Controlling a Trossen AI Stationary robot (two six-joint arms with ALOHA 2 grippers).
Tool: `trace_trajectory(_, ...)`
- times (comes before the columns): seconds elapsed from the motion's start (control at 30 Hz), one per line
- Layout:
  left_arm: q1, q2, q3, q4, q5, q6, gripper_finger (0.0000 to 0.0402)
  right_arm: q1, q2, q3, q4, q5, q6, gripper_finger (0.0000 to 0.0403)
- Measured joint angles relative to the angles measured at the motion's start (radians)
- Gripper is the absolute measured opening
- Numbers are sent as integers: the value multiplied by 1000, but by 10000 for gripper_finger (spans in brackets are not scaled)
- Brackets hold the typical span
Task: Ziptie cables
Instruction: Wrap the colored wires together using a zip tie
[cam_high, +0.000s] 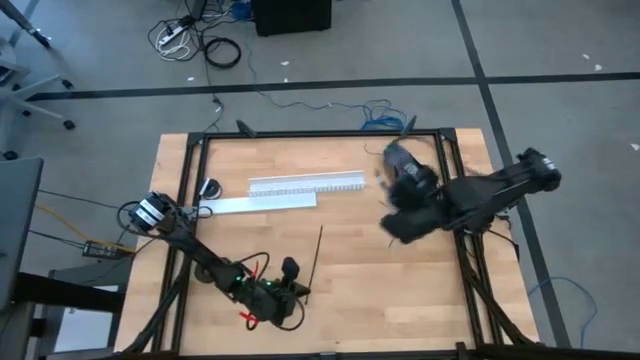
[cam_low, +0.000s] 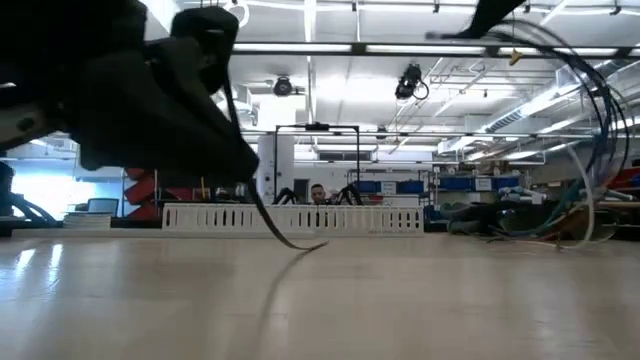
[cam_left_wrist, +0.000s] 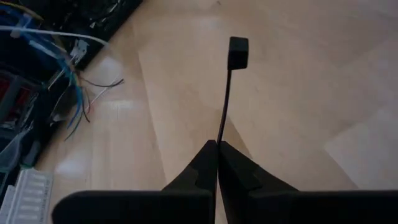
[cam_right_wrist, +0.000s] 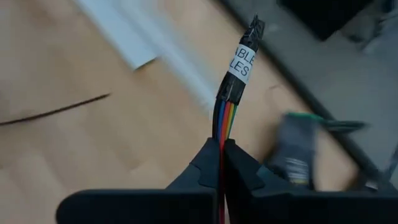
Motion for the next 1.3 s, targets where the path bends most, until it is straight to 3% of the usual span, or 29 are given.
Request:
trace_trajectory(0.07,8,18,18,-5,5,0,0,-38,76,0,145,-84,-111,0)
trace_trajectory(0.23,18,58,51,-26,10,1,0,-156,279,0,521,-405,-392,0)
trace_trajectory(0.53,19,67,64,-43,-29,-2,0,-276,541,0,888,-810,-500,0)
trace_trajectory(0.77,29,66,64,-51,-31,0,0,-277,636,0,1084,-923,-495,0)
trace_trajectory(1.03,33,66,64,-64,-32,1,0,-297,638,0,1139,-1036,-471,4)
trace_trajectory(1.3,33,66,63,-65,-32,0,0,-295,638,0,1095,-1060,-455,61)
